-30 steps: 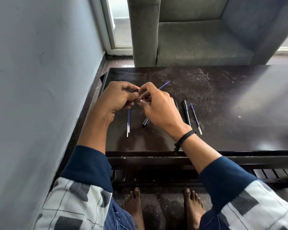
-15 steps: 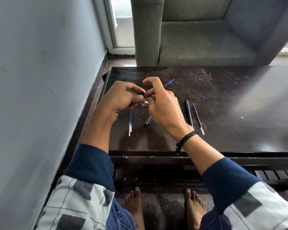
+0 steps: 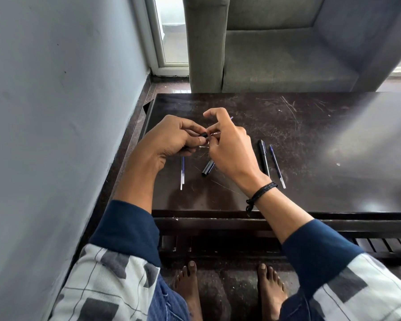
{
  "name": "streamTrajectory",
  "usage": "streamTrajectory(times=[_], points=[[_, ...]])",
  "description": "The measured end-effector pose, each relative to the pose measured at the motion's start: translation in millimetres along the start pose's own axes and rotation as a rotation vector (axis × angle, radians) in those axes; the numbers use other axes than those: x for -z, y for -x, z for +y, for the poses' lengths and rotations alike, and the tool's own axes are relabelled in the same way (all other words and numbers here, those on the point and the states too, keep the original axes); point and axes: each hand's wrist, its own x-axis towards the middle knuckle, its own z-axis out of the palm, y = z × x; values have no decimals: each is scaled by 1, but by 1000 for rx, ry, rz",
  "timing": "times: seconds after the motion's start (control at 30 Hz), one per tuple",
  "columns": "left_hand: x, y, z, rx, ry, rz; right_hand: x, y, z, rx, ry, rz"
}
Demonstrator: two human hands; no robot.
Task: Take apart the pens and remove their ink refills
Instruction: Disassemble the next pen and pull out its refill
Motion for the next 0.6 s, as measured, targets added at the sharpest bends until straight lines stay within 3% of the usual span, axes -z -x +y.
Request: streamTrajectory(times=[0.2,0.6], points=[[0,1,0,4,-19,-5,1,0,0,15,27,-8],[-1,5,5,1,-8,-13,-3,-7,6,-73,-139,78]])
